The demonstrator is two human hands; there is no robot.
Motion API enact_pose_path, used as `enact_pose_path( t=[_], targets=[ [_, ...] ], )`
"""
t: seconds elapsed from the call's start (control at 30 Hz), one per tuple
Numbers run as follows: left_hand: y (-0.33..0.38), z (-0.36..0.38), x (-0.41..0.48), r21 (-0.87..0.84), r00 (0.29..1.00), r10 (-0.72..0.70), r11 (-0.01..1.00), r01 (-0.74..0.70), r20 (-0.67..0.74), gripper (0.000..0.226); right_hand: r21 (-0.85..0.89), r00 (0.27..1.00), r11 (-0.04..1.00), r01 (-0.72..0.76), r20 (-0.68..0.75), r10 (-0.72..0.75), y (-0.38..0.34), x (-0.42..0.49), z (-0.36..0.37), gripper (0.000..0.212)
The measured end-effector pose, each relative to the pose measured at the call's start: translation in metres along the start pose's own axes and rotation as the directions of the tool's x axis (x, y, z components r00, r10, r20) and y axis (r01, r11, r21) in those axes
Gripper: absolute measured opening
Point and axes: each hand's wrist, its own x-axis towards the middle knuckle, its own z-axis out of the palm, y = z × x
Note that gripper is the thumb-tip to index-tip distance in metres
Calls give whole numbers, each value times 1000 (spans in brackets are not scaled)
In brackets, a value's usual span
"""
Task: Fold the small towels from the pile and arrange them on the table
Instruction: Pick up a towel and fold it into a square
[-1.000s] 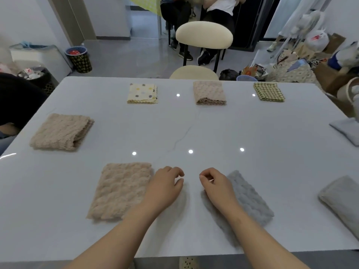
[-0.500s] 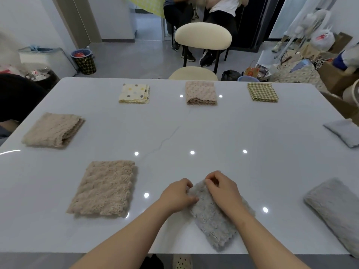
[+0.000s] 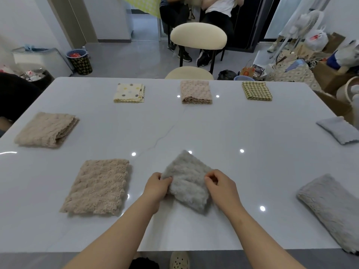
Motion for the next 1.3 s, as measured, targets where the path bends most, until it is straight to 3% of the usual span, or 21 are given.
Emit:
enact_pose_path(
  t=[0.1,0.17,0.27,0.37,0.43,0.5,0.57,0.67,0.77,0.97,1.07,1.2,1.3],
  targets=[
    [-2,2,0,-293,995,-90,953,71,-51,15,8,1000,1000,-20,-4,20,3,-3,0,12],
    [-5,3,-1,-337,991,-118,937,92,-57,24,12,1000,1000,-27,-5,27,5,-4,1,11],
    [-8,8,-13,-187,991,-135,973,137,22,30,46,998,997,-60,-30,62,6,-6,1,8],
    [0,3,-28,42,955,-201,980,197,218,25,99,993,989,-105,-49,110,5,-8,1,17],
    [8,-7,-30,168,962,-185,974,152,201,29,128,990,984,-124,-50,131,5,-9,0,24],
    [14,-20,-20,252,999,-20,967,30,-39,40,147,988,979,-138,-52,147,5,-11,0,31],
    [20,-28,-14,363,968,179,926,-105,-177,47,160,986,976,-146,-53,156,7,-14,1,38],
    [32,-24,-6,490,945,327,824,-284,-2,51,173,986,973,-153,-42,162,8,-20,7,44],
    [33,-16,-1,476,957,275,833,-283,89,46,178,987,972,-156,-19,162,9,-24,14,49],
    [11,-16,-14,417,961,275,876,-242,-20,28,198,989,970,-144,-10,149,11,-25,15,49],
    [2,-19,-19,378,963,268,895,-238,-30,29,208,988,968,-139,-31,149,14,-25,13,45],
    [1,-24,-17,327,941,305,913,-245,-146,40,205,991,972,-114,-49,127,18,-25,12,44],
    [5,-21,-15,339,962,270,908,-245,-28,30,191,992,976,-108,-38,117,19,-24,14,44]
  ],
)
